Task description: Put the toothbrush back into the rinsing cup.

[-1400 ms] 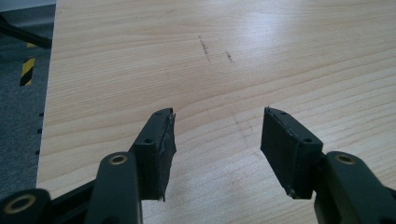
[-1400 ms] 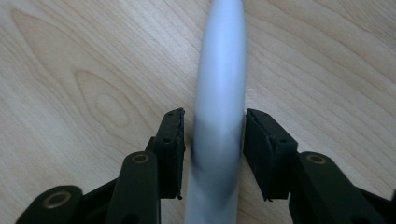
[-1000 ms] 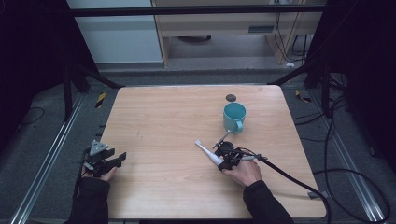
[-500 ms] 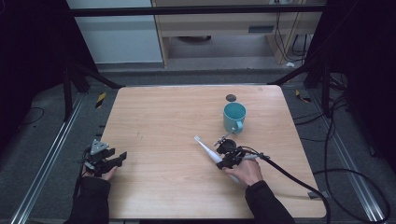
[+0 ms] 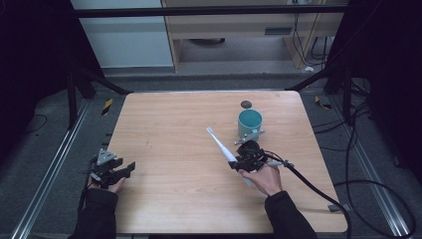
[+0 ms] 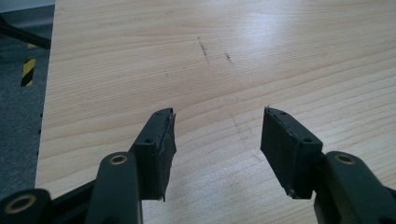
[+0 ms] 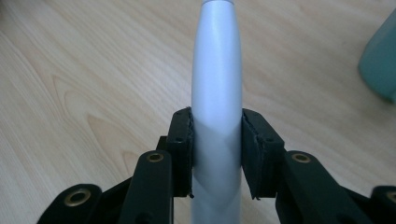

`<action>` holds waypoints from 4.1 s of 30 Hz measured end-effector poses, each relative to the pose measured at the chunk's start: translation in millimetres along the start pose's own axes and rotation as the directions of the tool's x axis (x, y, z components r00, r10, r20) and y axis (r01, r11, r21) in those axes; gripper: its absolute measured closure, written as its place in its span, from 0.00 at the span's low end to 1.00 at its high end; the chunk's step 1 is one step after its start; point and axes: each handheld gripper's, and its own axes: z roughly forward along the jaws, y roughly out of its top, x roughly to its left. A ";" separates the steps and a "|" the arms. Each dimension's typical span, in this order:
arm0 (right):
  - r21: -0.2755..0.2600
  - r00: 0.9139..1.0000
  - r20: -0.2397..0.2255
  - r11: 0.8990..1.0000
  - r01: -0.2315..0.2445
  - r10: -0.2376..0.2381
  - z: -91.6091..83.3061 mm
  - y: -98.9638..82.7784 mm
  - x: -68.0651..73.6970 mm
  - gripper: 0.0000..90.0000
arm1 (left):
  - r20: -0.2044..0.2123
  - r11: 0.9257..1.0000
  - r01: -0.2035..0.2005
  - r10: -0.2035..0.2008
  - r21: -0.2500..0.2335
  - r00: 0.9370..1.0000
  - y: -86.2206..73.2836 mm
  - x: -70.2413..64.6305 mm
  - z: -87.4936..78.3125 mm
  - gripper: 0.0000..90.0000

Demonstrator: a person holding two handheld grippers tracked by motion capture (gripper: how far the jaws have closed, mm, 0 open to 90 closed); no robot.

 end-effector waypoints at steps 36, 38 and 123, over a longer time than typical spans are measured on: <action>-0.475 0.988 0.074 0.876 -0.083 0.134 -29.8 73.8 -63.4 0.74 | 0.002 1.000 0.000 0.000 0.005 1.000 -1.7 2.4 1.4 0.50; -0.486 0.987 0.080 0.870 -0.083 0.138 -32.5 77.9 -66.9 0.74 | 0.002 1.000 0.001 -0.001 0.005 1.000 -1.7 2.5 1.5 0.50; -0.297 0.957 0.244 0.952 -0.080 0.157 20.7 53.4 -116.6 0.67 | -0.001 1.000 -0.006 0.006 0.005 1.000 -1.4 1.0 0.6 0.50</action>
